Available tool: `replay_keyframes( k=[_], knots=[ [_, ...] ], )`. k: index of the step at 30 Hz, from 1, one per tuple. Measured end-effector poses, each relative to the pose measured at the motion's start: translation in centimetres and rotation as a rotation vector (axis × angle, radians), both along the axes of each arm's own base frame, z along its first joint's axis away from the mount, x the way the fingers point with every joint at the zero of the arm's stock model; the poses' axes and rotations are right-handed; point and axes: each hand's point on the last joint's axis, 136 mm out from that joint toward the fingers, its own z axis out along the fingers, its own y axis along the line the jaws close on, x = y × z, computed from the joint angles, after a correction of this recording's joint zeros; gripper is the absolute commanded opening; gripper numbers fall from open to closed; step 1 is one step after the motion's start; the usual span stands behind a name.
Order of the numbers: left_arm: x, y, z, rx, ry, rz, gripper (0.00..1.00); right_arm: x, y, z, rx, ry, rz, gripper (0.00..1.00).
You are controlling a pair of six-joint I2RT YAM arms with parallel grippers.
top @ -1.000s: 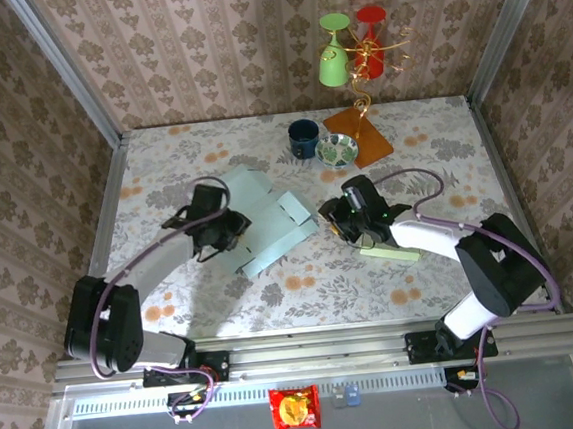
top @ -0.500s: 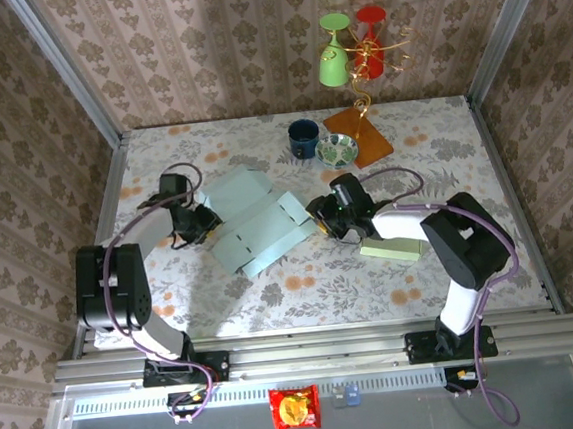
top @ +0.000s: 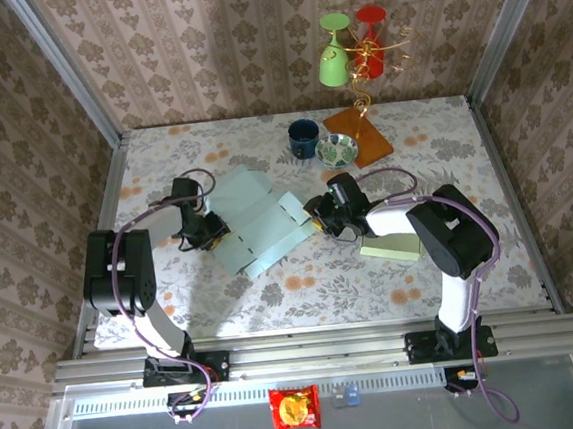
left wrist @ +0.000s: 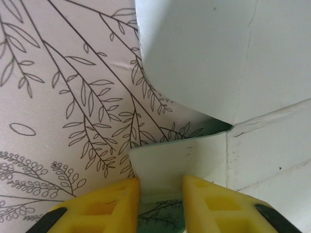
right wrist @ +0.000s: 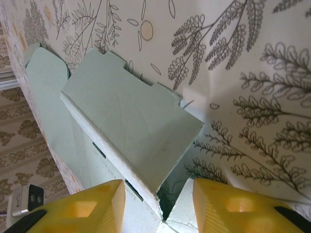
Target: Fold the paper box
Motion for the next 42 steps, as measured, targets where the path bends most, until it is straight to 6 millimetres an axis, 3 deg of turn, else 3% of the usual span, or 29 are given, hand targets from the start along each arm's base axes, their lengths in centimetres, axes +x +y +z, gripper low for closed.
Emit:
replay_keyframes(
  k=[16, 27, 29, 32, 37, 39, 42],
  knots=[
    [0.5, -0.6, 0.0, 0.03, -0.016, -0.054, 0.29, 1.3, 0.7, 0.3, 0.028, -0.027, 0.012, 0.24],
    [0.5, -0.8, 0.5, 0.094, -0.046, -0.103, 0.33, 1.5, 0.6, 0.1, 0.023, -0.02, 0.007, 0.0],
    [0.4, -1.2, 1.7, 0.125, -0.089, -0.145, 0.35, 1.6, 0.6, 0.1, 0.02, -0.012, 0.002, 0.0],
    [0.2, -2.9, 5.6, 0.176, -0.235, -0.258, 0.4, 1.6, 0.3, 0.5, 0.009, 0.012, -0.016, 0.0],
    [-2.7, -8.2, 12.5, 0.252, -0.54, -0.555, 0.45, 1.6, 0.2, 2.9, 0.007, 0.065, -0.047, 0.0],
    [-5.2, -10.2, 13.6, 0.281, -0.639, -0.703, 0.48, 1.9, 0.4, 4.1, 0.008, 0.084, -0.056, 0.0],
    [-8.7, -10.8, 13.0, 0.345, -0.712, -0.877, 0.51, 2.0, 0.4, 5.5, 0.007, 0.127, -0.071, 0.0]
  ],
)
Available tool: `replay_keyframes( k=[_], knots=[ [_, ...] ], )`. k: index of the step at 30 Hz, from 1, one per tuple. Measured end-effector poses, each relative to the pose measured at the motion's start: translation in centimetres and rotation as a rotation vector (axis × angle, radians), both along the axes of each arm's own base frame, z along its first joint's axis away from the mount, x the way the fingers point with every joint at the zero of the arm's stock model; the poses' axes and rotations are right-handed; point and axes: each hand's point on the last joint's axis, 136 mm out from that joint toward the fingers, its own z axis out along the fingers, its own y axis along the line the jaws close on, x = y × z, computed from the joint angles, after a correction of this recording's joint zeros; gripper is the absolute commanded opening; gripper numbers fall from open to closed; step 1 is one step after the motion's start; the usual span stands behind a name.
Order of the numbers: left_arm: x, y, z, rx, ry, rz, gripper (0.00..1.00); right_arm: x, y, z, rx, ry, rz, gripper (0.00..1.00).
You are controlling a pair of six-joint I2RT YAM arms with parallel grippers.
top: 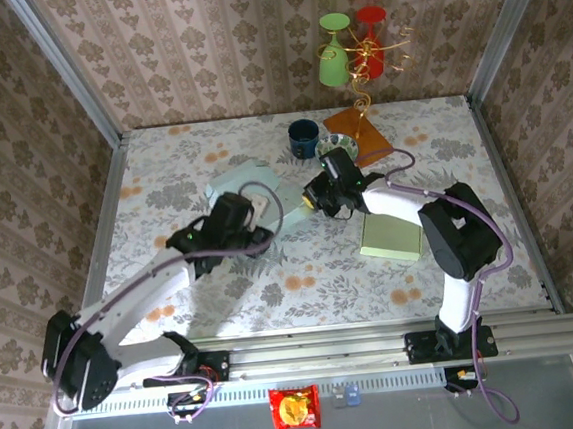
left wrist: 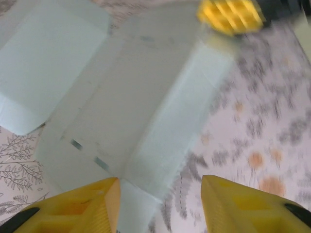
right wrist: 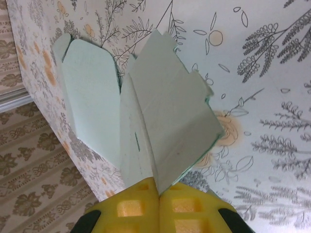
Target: Fold the paper box
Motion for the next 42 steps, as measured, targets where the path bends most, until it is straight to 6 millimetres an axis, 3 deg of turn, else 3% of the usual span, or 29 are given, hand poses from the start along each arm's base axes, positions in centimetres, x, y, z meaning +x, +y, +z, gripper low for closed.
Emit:
replay_keyframes(
  k=[5, 12, 18, 25, 28, 29, 32, 36, 42],
  knots=[
    [-1.8, 1.3, -1.7, 0.15, -0.072, -0.12, 0.63, -0.3, -0.2, 1.4, -0.012, 0.079, -0.012, 0.0],
    [-1.1, 2.0, -3.0, 0.338, -0.148, -0.194, 0.62, -0.8, -0.5, 2.7, -0.023, 0.139, -0.011, 0.0],
    [0.1, 2.9, -3.8, 0.441, -0.173, -0.2, 0.47, -1.5, -0.8, 2.7, -0.026, 0.183, -0.004, 0.0],
    [0.9, 2.1, -3.3, 0.462, -0.205, -0.242, 0.08, -1.7, -1.0, 2.7, -0.023, 0.203, -0.002, 0.0],
    [1.0, 1.8, -3.3, 0.466, -0.209, -0.256, 0.0, -1.5, -1.1, 3.1, -0.018, 0.202, -0.005, 0.0],
    [1.0, 1.7, -3.1, 0.465, -0.212, -0.261, 0.0, -1.4, -1.1, 3.3, -0.016, 0.2, -0.006, 0.02],
    [1.2, 1.4, -2.5, 0.453, -0.217, -0.264, 0.0, -1.2, -1.3, 3.9, -0.009, 0.194, -0.014, 0.23],
    [1.5, 0.7, -0.9, 0.413, -0.218, -0.266, 0.0, -1.7, -2.5, 6.4, -0.022, 0.151, -0.032, 0.45],
    [2.1, 0.0, 1.6, 0.313, -0.174, -0.247, 0.0, -4.4, -5.2, 14.4, -0.001, -0.044, -0.084, 0.52]
  ],
)
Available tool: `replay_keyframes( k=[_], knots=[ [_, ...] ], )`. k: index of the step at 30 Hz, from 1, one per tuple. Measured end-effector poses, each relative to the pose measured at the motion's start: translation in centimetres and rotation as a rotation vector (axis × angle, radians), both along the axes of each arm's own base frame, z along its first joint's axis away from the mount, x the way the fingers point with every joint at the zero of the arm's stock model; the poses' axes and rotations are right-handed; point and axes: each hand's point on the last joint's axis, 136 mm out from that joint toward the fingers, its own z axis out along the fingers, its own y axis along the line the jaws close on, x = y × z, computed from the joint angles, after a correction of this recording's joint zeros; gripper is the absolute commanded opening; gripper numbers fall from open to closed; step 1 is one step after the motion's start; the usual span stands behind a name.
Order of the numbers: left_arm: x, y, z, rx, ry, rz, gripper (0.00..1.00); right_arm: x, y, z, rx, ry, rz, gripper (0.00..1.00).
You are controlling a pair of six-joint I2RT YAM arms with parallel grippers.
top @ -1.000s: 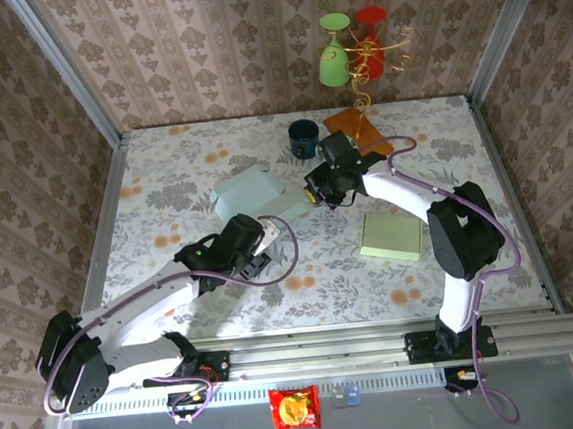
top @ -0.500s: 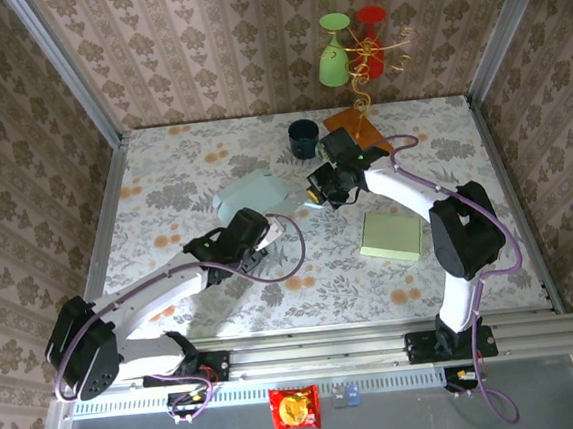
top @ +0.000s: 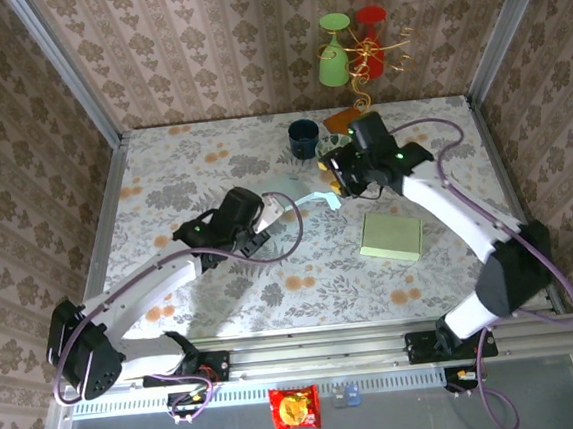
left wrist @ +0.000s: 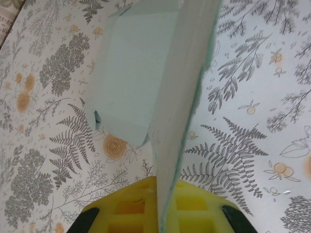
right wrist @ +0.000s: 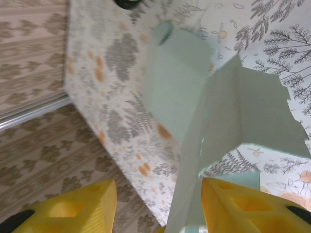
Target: Fold the paper box
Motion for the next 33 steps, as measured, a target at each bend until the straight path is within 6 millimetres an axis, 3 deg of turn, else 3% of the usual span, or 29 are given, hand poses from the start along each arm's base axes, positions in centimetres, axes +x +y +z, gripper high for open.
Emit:
replay_keyframes(
  k=[4, 11, 15, 20, 33],
  knots=[
    [0.3, -0.5, 1.0, -0.029, 0.054, 0.015, 0.0, -2.5, -0.5, 2.3, -0.023, -0.057, -0.027, 0.53],
    [1.0, -1.6, 2.6, -0.032, 0.122, 0.06, 0.0, -5.3, 1.3, 3.5, -0.04, -0.023, -0.06, 0.52],
    [1.0, -1.9, 4.0, -0.039, 0.115, 0.074, 0.0, -4.8, 3.6, 3.9, -0.01, 0.012, -0.083, 0.54],
    [0.6, -3.0, 4.9, -0.02, 0.103, 0.062, 0.0, -3.3, 5.8, 3.1, 0.004, 0.056, -0.105, 0.56],
    [1.3, -3.6, 6.2, -0.007, 0.084, 0.103, 0.0, -2.5, 6.6, 2.3, 0.017, 0.097, -0.135, 0.36]
  ],
)
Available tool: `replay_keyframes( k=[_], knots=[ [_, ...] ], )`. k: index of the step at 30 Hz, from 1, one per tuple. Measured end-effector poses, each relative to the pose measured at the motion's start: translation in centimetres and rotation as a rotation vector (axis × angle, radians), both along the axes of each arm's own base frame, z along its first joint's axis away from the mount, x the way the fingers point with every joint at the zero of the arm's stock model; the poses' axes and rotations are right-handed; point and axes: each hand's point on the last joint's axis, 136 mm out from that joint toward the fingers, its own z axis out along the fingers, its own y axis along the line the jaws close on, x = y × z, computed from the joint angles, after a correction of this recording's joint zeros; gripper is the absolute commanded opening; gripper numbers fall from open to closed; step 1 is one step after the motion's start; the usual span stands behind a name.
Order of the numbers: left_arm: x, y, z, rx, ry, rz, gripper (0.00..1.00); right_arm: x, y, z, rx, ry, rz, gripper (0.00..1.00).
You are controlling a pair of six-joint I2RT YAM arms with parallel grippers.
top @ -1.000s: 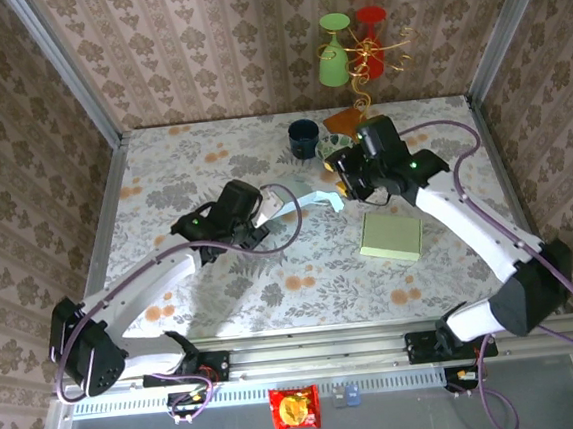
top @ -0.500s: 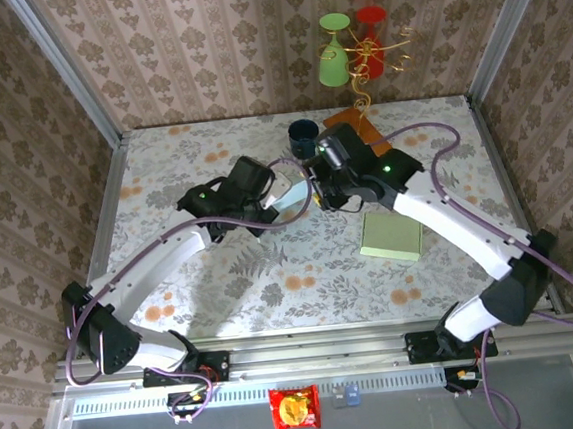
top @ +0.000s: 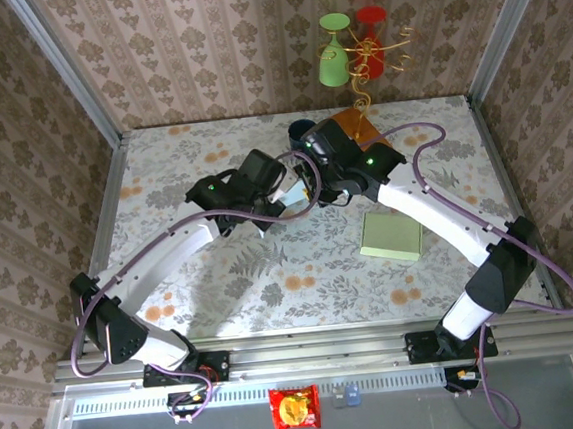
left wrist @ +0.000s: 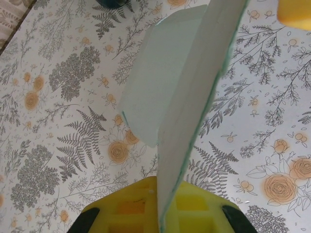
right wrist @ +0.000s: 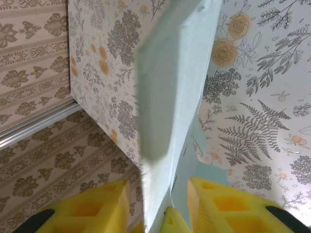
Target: Fold the paper box
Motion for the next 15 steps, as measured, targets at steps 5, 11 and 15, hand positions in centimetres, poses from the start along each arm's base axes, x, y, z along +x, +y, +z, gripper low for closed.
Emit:
replay_keyframes(
  k=[5, 11, 15],
  knots=[
    [0.0, 0.0, 0.1, 0.001, -0.001, 0.001, 0.0, 0.1, 0.0, -0.3, -0.004, 0.006, -0.001, 0.33],
    [0.0, 0.0, -0.1, 0.009, 0.0, 0.004, 0.0, 0.4, 0.0, -0.9, -0.012, 0.017, -0.005, 0.27],
    [0.1, 0.1, -0.2, 0.018, 0.0, 0.012, 0.0, 0.6, 0.0, -1.2, -0.014, 0.024, -0.006, 0.25]
  ],
)
